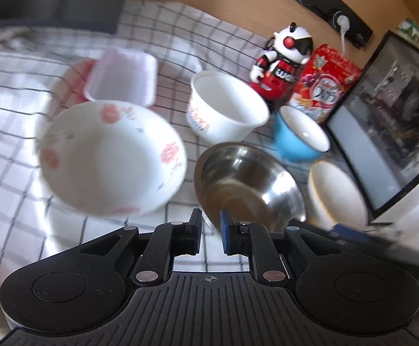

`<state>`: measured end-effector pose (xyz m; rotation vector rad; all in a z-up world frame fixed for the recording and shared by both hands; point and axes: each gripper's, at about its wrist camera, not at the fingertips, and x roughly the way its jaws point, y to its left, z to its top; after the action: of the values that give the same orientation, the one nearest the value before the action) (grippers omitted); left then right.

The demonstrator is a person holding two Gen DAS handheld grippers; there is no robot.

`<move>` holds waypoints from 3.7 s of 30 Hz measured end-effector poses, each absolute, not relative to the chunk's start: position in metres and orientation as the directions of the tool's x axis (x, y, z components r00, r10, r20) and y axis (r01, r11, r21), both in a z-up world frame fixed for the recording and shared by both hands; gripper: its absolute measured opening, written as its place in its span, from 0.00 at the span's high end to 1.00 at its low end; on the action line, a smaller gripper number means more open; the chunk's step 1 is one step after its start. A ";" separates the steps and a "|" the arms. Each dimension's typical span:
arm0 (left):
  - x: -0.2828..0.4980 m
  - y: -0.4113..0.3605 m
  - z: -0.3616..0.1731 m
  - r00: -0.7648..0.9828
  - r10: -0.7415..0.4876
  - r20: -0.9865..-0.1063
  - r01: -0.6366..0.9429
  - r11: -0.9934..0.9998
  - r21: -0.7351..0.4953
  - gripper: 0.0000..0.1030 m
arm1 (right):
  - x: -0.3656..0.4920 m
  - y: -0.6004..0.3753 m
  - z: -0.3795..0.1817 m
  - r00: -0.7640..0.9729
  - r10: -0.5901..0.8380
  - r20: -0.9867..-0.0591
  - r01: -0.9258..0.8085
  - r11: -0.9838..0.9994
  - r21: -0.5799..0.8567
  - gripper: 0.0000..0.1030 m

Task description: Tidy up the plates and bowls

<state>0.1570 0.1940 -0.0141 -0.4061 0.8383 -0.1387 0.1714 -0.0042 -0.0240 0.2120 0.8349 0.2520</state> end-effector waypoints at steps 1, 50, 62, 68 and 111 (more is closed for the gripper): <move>0.166 0.202 -0.014 0.652 -0.309 -0.692 -0.021 0.905 -0.424 0.85 | 0.176 0.001 -0.024 0.637 0.307 -0.707 -0.124 0.946 0.299 0.00; 0.307 0.187 -0.019 0.501 -0.427 -0.753 0.341 0.897 -0.282 0.84 | 0.238 -0.033 -0.095 0.447 0.404 -0.798 0.139 0.850 0.508 0.00; 0.317 0.188 -0.030 0.451 -0.425 -0.785 0.358 0.892 -0.277 0.84 | 0.220 -0.013 -0.075 0.501 0.299 -0.812 0.060 0.924 0.378 0.15; 0.322 0.178 -0.042 0.384 -0.437 -0.814 0.401 0.872 -0.280 0.79 | 0.217 -0.007 -0.072 0.483 0.268 -0.834 0.043 0.944 0.328 0.37; 0.238 0.313 -0.039 0.509 -0.053 -0.859 -0.258 0.943 -0.211 0.74 | 0.283 0.138 -0.049 0.395 0.456 -0.798 -0.486 0.841 0.240 0.63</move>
<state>0.2384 0.3127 -0.0393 -0.3323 1.0344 0.1263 0.2830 0.1378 -0.0486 -0.0335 1.0001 0.5969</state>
